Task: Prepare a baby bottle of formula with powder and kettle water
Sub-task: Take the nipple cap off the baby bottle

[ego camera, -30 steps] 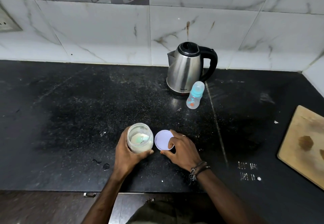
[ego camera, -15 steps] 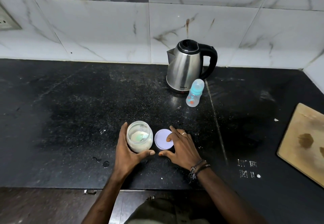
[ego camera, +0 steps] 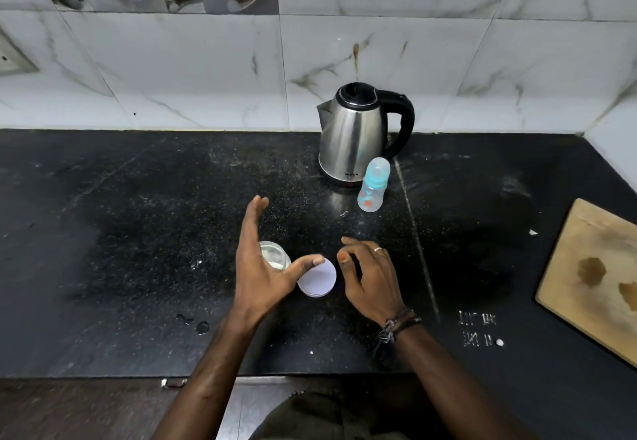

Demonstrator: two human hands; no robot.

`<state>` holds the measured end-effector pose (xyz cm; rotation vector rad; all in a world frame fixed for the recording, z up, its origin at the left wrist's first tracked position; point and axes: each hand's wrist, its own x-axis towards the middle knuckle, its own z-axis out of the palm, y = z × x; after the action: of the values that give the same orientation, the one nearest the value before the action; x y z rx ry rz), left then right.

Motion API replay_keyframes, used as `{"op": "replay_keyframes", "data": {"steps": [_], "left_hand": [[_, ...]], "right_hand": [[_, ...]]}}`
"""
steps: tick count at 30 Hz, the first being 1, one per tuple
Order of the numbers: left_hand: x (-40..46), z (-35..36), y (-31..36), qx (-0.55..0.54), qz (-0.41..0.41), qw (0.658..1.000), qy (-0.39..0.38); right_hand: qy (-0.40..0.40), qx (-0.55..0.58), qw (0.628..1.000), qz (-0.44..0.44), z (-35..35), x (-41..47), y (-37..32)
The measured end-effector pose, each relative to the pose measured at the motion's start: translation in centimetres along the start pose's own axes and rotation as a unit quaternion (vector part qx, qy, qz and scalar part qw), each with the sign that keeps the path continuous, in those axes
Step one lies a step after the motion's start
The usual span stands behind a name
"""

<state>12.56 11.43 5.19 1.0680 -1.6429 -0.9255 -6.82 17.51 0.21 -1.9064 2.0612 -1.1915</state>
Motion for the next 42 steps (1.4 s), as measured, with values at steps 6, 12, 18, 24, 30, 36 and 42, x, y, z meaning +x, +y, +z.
{"op": "replay_keyframes", "data": {"steps": [6,12,18,24,30,36,42], "left_hand": [[2.5,5.5,1.4,-0.047,-0.014,0.999,-0.004],[5.7,11.2,0.8,-0.035,-0.008,0.999,-0.034],[8.5,15.5,-1.8,0.02,-0.05,0.994,-0.096],[11.1,19.1,-4.3,0.016,-0.068,0.991,-0.118],[12.3,21.1,-5.1,0.01,-0.134,0.987,-0.083],[12.2,21.4,-6.1,-0.001,-0.107,0.991,-0.076],[10.5,20.4,-5.3,-0.019,-0.061,0.995,-0.076]], "right_hand": [[0.058,-0.018,0.997,0.041,-1.7,0.5,1.4],[0.092,-0.022,0.99,0.103,-3.6,2.5,3.8],[0.101,-0.02,0.982,0.156,-4.8,8.0,5.1],[0.025,-0.038,0.987,0.156,-5.6,13.9,5.8],[-0.069,-0.058,0.983,0.157,-4.9,16.7,6.2],[-0.054,-0.045,0.987,0.147,-4.4,16.4,6.5],[-0.046,-0.026,0.991,0.122,-5.8,15.4,6.5]]}}
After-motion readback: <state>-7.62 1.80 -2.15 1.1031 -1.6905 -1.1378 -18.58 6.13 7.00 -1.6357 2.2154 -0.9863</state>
